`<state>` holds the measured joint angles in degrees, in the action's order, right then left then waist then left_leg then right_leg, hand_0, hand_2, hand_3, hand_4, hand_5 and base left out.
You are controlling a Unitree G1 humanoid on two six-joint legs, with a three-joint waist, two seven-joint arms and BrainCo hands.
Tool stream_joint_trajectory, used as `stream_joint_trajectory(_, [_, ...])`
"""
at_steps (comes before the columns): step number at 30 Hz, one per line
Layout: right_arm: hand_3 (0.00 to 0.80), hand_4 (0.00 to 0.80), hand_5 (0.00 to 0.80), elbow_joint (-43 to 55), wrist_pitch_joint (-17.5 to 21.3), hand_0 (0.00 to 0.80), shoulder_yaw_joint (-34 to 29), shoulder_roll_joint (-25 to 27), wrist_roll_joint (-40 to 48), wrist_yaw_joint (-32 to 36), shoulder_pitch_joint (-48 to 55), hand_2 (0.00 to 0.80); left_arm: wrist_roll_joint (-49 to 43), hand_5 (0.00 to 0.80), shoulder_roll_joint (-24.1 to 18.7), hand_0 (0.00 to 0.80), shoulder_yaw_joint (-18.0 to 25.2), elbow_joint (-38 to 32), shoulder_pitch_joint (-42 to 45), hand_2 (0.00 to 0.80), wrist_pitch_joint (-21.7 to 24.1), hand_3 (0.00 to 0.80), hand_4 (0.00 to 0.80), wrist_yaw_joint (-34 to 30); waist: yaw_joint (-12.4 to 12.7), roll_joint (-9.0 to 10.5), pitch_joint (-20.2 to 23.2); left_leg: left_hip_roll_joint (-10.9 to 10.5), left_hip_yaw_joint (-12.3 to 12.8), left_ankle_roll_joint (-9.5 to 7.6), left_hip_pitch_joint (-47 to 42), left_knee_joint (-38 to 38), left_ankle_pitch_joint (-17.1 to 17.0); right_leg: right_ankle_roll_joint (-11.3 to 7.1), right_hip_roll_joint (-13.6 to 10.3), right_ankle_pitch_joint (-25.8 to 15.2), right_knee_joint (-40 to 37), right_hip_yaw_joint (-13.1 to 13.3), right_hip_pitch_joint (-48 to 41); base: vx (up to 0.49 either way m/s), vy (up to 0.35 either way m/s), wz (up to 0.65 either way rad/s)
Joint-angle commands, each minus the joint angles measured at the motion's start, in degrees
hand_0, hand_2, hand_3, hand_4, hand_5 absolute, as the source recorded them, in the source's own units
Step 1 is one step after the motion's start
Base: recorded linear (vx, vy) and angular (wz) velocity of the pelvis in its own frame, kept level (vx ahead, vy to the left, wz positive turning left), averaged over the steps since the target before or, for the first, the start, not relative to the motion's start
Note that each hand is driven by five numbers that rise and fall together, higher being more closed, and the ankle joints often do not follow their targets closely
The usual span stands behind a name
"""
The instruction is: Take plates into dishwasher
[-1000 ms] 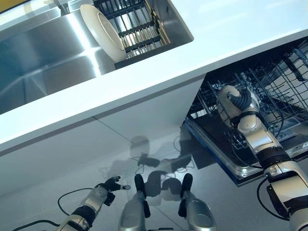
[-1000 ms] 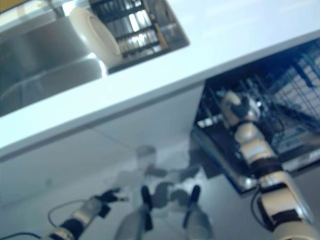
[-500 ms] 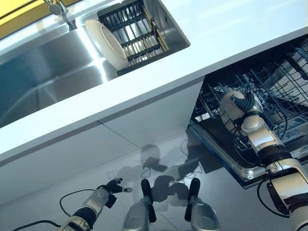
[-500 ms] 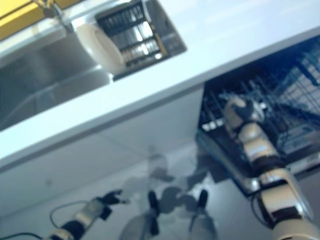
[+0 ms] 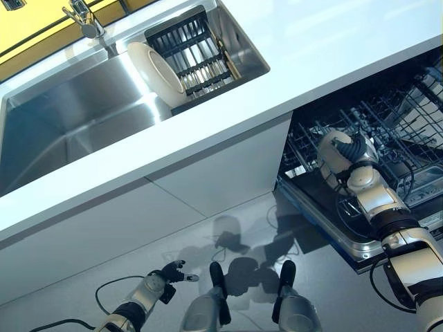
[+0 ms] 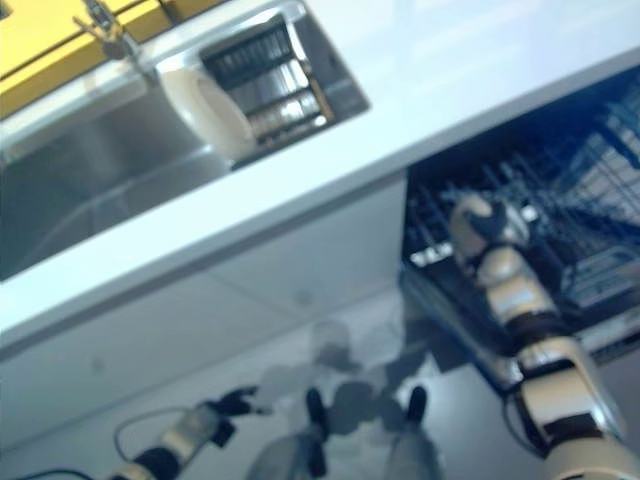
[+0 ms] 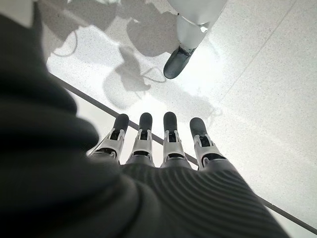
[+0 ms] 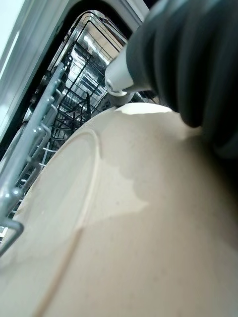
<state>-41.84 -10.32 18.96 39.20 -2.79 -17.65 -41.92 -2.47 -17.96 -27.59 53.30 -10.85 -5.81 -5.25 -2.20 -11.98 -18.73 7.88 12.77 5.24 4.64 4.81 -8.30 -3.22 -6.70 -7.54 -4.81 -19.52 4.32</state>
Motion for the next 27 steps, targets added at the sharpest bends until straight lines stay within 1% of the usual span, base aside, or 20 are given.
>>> stream_joint_trajectory(1, [0.8,0.8,0.8,-1.9,0.3,0.8,4.6,-2.4,0.6,0.4,-1.8,0.8,1.5,0.0,-0.3,0.0,-2.2,1.8,-3.0,0.0,0.4,0.0,0.0,-0.4,1.1,3.65,-1.2,1.0,3.7,3.0,-1.8,0.2,0.3,-0.51,-2.4,6.6,8.4,0.7,3.1,0.0,0.0,0.0])
stream_joint_trajectory(5, [0.8,0.8,0.8,-0.2,1.3,0.8,4.3,-4.5,2.7,-0.7,-0.3,0.8,1.6,0.0,-0.1,0.0,-2.0,1.7,-2.9,0.0,0.1,0.0,0.0,-0.3,0.9,3.94,-1.2,1.1,4.0,2.98,-2.1,0.2,0.3,-0.49,-2.3,6.6,8.3,0.9,2.8,0.0,0.0,0.0])
stream_joint_trajectory(7, [0.8,0.8,0.8,1.2,1.7,0.8,4.1,-6.4,2.5,-1.2,1.1,0.8,1.6,0.0,0.2,0.0,-1.8,1.8,-2.9,0.0,-0.2,0.0,0.0,-0.1,0.6,4.19,-1.0,1.2,4.2,2.94,-2.2,0.2,0.3,-0.45,-2.2,6.6,8.1,1.1,2.5,0.0,0.0,0.0])
stream_joint_trajectory(16, [0.8,0.8,0.8,5.7,2.2,0.8,5.5,-11.8,3.4,-3.5,5.1,0.8,0.9,0.0,1.0,0.0,-1.6,2.3,-3.0,0.0,-0.4,0.0,0.0,0.1,0.0,4.95,-0.9,1.4,4.9,2.95,-2.8,0.2,0.3,-0.44,-2.1,6.4,7.5,1.2,1.7,0.007,0.003,0.0])
stream_joint_trajectory(21, [0.8,0.8,0.8,8.3,1.6,0.8,7.2,-15.1,4.1,-4.6,7.3,0.8,0.9,0.0,1.8,0.0,-2.0,2.2,-2.9,0.0,-0.6,0.0,0.0,0.8,-0.3,5.16,-0.9,1.2,5.1,2.77,-3.0,0.2,0.4,-0.38,-2.3,6.4,7.3,1.4,1.4,0.01,0.008,-0.01])
stream_joint_trajectory(27, [0.8,0.8,0.8,10.6,0.9,0.8,9.3,-17.9,4.4,-5.2,9.0,0.8,1.0,0.0,2.6,0.0,-2.1,2.6,-3.2,0.0,-0.9,0.0,0.0,1.3,-0.7,5.31,-0.8,1.0,5.2,2.67,-3.1,0.2,0.4,-0.37,-2.4,6.3,7.2,1.5,1.3,0.007,0.017,0.0])
